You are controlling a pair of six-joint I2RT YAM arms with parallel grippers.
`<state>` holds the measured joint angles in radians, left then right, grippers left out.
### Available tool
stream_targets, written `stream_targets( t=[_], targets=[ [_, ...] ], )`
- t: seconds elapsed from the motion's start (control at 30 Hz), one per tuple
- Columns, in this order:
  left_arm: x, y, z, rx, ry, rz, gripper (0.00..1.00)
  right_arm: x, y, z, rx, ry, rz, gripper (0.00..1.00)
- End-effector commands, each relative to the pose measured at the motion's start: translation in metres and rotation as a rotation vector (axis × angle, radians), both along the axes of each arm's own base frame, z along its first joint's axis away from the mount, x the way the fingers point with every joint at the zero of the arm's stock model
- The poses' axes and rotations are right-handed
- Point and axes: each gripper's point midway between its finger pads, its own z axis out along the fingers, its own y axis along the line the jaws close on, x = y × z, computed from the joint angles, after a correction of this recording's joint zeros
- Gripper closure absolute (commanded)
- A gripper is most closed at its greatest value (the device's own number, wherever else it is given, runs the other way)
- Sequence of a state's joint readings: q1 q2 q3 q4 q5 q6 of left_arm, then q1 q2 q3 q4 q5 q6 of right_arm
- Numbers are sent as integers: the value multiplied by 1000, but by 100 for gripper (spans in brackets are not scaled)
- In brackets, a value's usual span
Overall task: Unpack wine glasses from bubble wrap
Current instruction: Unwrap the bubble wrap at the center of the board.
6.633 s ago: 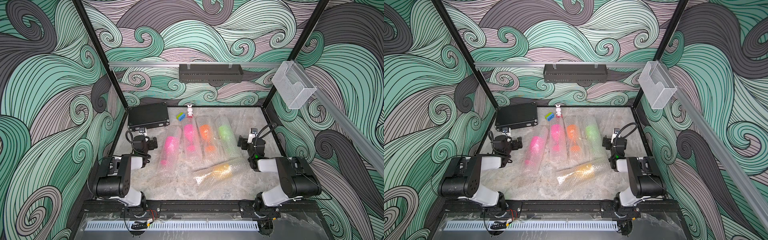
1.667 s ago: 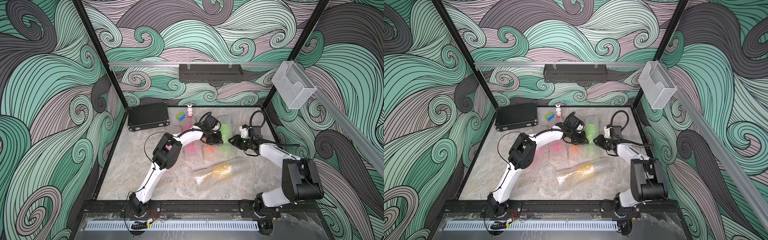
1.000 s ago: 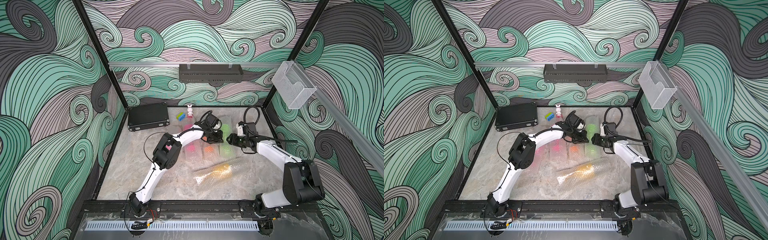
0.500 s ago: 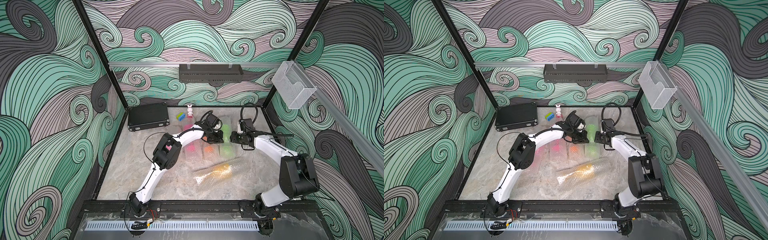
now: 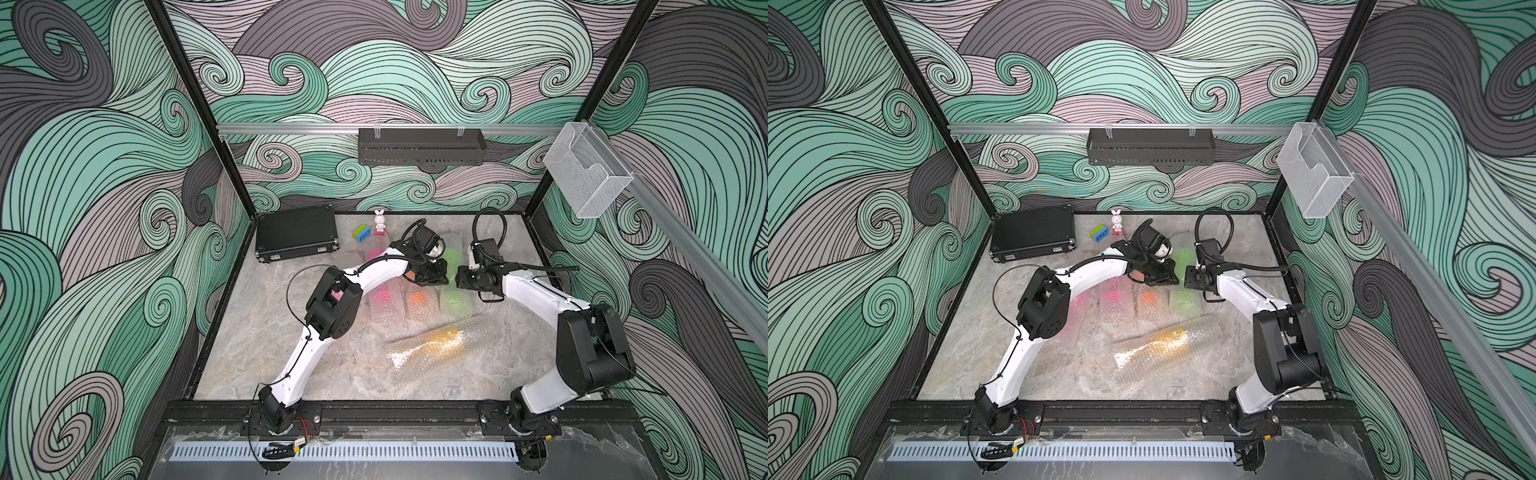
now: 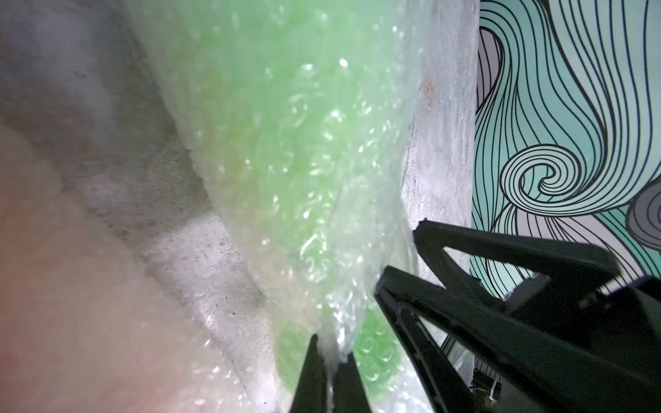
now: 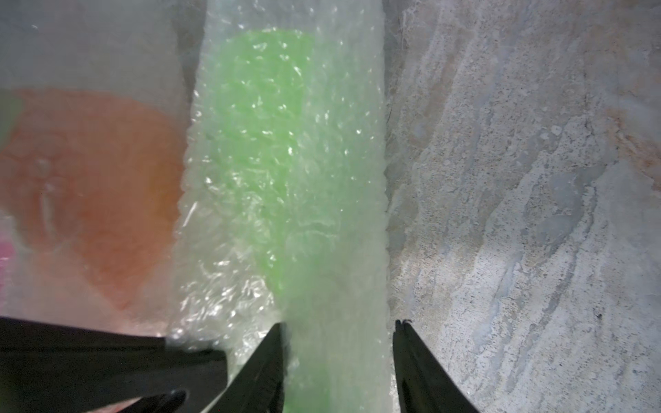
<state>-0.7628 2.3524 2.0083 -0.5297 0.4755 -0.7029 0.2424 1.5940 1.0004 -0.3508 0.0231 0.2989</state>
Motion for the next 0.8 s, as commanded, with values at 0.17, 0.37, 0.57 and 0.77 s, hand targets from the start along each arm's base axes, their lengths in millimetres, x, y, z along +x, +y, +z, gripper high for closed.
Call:
stream_targets(
  t=[0.17,0.37,0.57,0.77],
  targets=[
    [-8,-8,33,-36,-50,-47,100,20,-9,6,-61,-12,-25,49],
    [-12,-8,31,-26,-61,-72,100,33,-3,9,-44,-19,-19,49],
    [-14,-8,26,-19,-52,-73,100,44,0,8,-41,-25,-14,49],
    [-15,-8,23,-14,-47,-75,100,42,8,14,4,-36,-2,49]
  ],
)
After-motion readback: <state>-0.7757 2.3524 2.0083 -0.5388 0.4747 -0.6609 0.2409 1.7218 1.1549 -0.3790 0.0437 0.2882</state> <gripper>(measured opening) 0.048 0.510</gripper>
